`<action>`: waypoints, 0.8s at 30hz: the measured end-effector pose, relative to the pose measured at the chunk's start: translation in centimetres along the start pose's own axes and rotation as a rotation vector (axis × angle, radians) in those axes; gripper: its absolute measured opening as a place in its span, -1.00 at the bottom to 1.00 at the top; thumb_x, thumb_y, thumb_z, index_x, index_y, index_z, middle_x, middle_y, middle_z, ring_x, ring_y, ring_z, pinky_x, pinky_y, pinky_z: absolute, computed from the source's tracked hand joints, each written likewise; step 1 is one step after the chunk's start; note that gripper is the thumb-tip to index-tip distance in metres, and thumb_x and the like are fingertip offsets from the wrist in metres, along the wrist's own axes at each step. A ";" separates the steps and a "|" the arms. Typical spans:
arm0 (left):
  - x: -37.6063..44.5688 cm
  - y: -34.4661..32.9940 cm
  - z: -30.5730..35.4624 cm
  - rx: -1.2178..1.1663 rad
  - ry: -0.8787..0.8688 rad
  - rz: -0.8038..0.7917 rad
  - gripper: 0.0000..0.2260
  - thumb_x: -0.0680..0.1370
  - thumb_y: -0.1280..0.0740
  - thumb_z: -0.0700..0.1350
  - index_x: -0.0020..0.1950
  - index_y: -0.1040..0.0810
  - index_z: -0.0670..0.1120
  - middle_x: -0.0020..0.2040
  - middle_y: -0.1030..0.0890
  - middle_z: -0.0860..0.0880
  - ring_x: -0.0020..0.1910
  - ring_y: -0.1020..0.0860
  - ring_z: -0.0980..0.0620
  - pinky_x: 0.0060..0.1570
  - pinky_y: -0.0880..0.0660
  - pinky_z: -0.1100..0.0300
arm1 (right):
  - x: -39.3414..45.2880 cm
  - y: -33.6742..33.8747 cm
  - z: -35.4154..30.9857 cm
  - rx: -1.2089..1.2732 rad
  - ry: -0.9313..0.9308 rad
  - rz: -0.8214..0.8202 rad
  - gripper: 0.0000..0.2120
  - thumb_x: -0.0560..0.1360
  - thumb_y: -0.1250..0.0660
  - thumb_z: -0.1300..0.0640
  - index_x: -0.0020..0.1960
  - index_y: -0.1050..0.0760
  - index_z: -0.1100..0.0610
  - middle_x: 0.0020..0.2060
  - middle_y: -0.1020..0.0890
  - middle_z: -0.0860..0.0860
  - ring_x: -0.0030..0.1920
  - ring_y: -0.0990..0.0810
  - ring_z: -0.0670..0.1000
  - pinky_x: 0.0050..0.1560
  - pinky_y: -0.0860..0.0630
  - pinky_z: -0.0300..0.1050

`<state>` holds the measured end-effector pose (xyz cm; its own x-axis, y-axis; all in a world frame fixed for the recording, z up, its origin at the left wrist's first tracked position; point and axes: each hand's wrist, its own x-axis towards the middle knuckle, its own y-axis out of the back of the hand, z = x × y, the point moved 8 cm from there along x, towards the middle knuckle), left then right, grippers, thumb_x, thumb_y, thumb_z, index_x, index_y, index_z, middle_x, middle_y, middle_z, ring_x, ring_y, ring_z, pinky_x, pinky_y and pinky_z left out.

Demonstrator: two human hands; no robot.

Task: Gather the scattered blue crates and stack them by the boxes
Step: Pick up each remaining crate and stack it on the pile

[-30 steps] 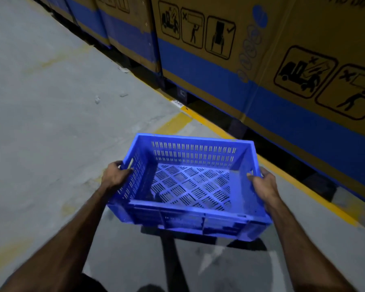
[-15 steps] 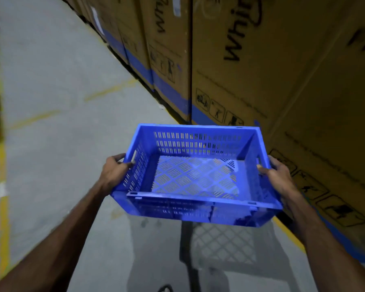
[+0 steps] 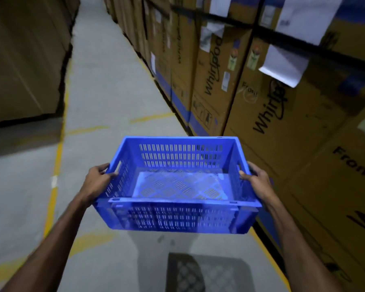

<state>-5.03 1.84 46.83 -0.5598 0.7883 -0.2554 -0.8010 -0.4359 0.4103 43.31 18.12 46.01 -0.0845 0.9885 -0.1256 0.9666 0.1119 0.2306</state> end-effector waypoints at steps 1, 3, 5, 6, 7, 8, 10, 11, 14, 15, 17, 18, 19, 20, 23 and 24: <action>-0.6 1.5 -0.5 -0.017 0.002 0.018 -0.80 0.59 -0.39 -0.27 0.08 -0.57 0.03 -0.23 -0.74 0.03 -0.27 -0.73 -0.09 -0.09 -0.67 -0.08 | 0.1 -1.3 -0.6 0.007 0.009 -0.029 -0.69 0.57 -0.33 0.39 0.25 -0.57 0.13 0.05 -0.69 0.07 -0.20 -0.66 -0.21 -0.18 -0.58 -0.32; -1.7 4.4 -1.5 -0.046 0.010 0.071 -0.76 0.59 -0.40 -0.28 0.15 -0.54 0.03 -0.34 -0.70 0.15 -0.33 -0.72 -0.02 -0.11 -0.64 -0.02 | 0.3 -4.2 -1.7 0.016 0.018 -0.093 -0.72 0.58 -0.33 0.37 0.21 -0.60 0.10 0.05 -0.70 0.08 -0.18 -0.69 -0.16 -0.20 -0.59 -0.27; -2.9 7.1 -2.3 -0.077 0.025 0.128 -0.73 0.59 -0.39 -0.29 0.17 -0.52 0.03 -0.39 -0.67 0.18 -0.39 -0.69 0.03 -0.12 -0.61 0.03 | 0.5 -7.1 -3.2 0.026 0.040 -0.162 -0.73 0.58 -0.34 0.35 0.13 -0.62 0.03 0.03 -0.71 0.08 -0.18 -0.70 -0.12 -0.22 -0.60 -0.24; -3.5 8.3 -2.8 -0.091 0.034 0.156 -0.74 0.58 -0.40 -0.29 0.16 -0.52 0.02 -0.40 -0.67 0.18 -0.40 -0.69 0.03 -0.11 -0.61 0.02 | 0.8 -8.5 -3.8 0.026 0.043 -0.189 -0.73 0.58 -0.34 0.36 0.11 -0.62 0.02 0.02 -0.71 0.09 -0.19 -0.70 -0.12 -0.23 -0.60 -0.23; -4.1 9.4 -3.4 -0.105 0.048 0.188 -0.74 0.58 -0.40 -0.29 0.16 -0.52 0.02 -0.40 -0.67 0.18 -0.40 -0.69 0.02 -0.10 -0.62 0.00 | 1.2 -9.8 -4.3 0.029 0.043 -0.221 -0.73 0.57 -0.34 0.36 0.09 -0.62 0.01 0.00 -0.71 0.10 -0.21 -0.70 -0.12 -0.25 -0.59 -0.23; -4.8 10.4 -4.1 -0.126 0.064 0.222 -0.74 0.58 -0.41 -0.29 0.16 -0.52 0.02 -0.39 -0.67 0.17 -0.39 -0.68 0.00 -0.08 -0.63 -0.03 | 1.6 -11.2 -4.8 0.028 0.043 -0.259 -0.73 0.57 -0.34 0.36 0.09 -0.63 0.02 -0.01 -0.70 0.11 -0.24 -0.69 -0.12 -0.28 -0.59 -0.23; -6.4 12.5 -5.5 -0.171 0.095 0.294 -0.72 0.57 -0.42 -0.30 0.18 -0.54 0.01 -0.38 -0.68 0.15 -0.38 -0.67 0.01 -0.02 -0.64 -0.08 | 2.5 -14.1 -5.7 0.032 0.038 -0.334 -0.76 0.58 -0.34 0.34 0.17 -0.63 0.10 0.00 -0.70 0.16 -0.26 -0.70 -0.09 -0.32 -0.58 -0.21; -7.4 13.5 -6.2 -0.183 0.107 0.332 -0.72 0.56 -0.43 -0.31 0.17 -0.56 0.02 -0.38 -0.68 0.15 -0.38 -0.66 0.03 0.00 -0.63 -0.10 | 2.8 -15.7 -6.2 0.041 0.027 -0.369 -0.74 0.59 -0.35 0.33 0.24 -0.60 0.15 0.03 -0.70 0.17 -0.26 -0.70 -0.08 -0.33 -0.59 -0.19; -10.6 15.7 -8.1 -0.197 0.144 0.462 -0.70 0.56 -0.41 -0.34 -0.06 -0.59 0.10 -0.40 -0.67 0.17 -0.40 -0.64 0.10 -0.01 -0.61 -0.07 | 3.1 -20.1 -8.4 0.046 0.037 -0.482 -0.77 0.59 -0.31 0.39 0.11 -0.60 0.11 -0.11 -0.69 0.10 -0.36 -0.68 -0.12 -0.41 -0.57 -0.21; -12.0 16.4 -8.7 -0.196 0.160 0.515 -0.67 0.56 -0.41 -0.34 -0.11 -0.58 0.13 -0.41 -0.66 0.19 -0.39 -0.65 0.10 -0.04 -0.61 -0.03 | 2.9 -21.6 -9.2 0.047 0.038 -0.531 -0.76 0.58 -0.30 0.40 0.07 -0.59 0.10 -0.17 -0.70 0.08 -0.38 -0.68 -0.11 -0.42 -0.57 -0.20; -14.9 17.6 -9.9 -0.207 0.189 0.615 -0.63 0.56 -0.40 -0.35 -0.13 -0.55 0.17 -0.42 -0.64 0.25 -0.32 -0.66 0.06 -0.16 -0.63 0.08 | 2.4 -25.1 -10.2 0.033 0.044 -0.649 -0.77 0.58 -0.29 0.41 0.16 -0.59 0.20 -0.24 -0.73 0.03 -0.36 -0.68 -0.06 -0.41 -0.60 -0.16; -16.5 18.1 -10.6 -0.216 0.205 0.668 -0.63 0.56 -0.40 -0.34 -0.13 -0.54 0.17 -0.43 -0.63 0.27 -0.30 -0.66 0.06 -0.21 -0.63 0.12 | 2.2 -26.8 -10.6 0.022 0.052 -0.701 -0.75 0.58 -0.29 0.40 0.20 -0.57 0.22 -0.29 -0.72 -0.02 -0.36 -0.68 -0.06 -0.40 -0.60 -0.16; -18.1 18.6 -11.2 -0.222 0.221 0.713 -0.62 0.56 -0.41 -0.34 -0.12 -0.54 0.19 -0.43 -0.62 0.28 -0.31 -0.66 0.09 -0.22 -0.63 0.13 | 2.0 -28.5 -10.9 0.009 0.063 -0.748 -0.74 0.58 -0.29 0.40 0.23 -0.57 0.22 -0.32 -0.71 -0.05 -0.37 -0.67 -0.07 -0.40 -0.59 -0.16; -19.8 18.8 -12.1 -0.227 0.244 0.753 -0.62 0.56 -0.41 -0.34 -0.11 -0.54 0.20 -0.42 -0.63 0.28 -0.35 -0.65 0.14 -0.18 -0.63 0.11 | 1.7 -30.2 -11.2 -0.006 0.073 -0.794 -0.73 0.59 -0.28 0.40 0.23 -0.56 0.20 -0.34 -0.69 -0.07 -0.38 -0.65 -0.08 -0.40 -0.58 -0.18; -25.2 19.4 -14.7 -0.277 0.300 0.893 -0.62 0.56 -0.40 -0.35 -0.08 -0.56 0.18 -0.33 -0.69 0.18 -0.44 -0.61 0.24 -0.25 -0.62 0.23 | -0.4 -35.8 -11.5 -0.027 0.095 -0.948 -0.75 0.60 -0.28 0.39 0.22 -0.55 0.19 -0.36 -0.68 -0.10 -0.40 -0.62 -0.10 -0.40 -0.55 -0.23; -27.0 19.6 -15.5 -0.294 0.315 0.944 -0.65 0.56 -0.39 -0.36 -0.07 -0.57 0.14 -0.32 -0.70 0.16 -0.46 -0.60 0.25 -0.33 -0.60 0.31 | -1.5 -37.8 -11.5 -0.039 0.105 -0.999 -0.76 0.61 -0.28 0.38 0.22 -0.56 0.18 -0.37 -0.67 -0.10 -0.40 -0.62 -0.11 -0.39 -0.55 -0.24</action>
<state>-8.91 -34.73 48.19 -0.9827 -0.0601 -0.1753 -0.0037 -0.9394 0.3428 4.16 13.56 48.59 -0.8751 0.4436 -0.1933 0.4326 0.8962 0.0981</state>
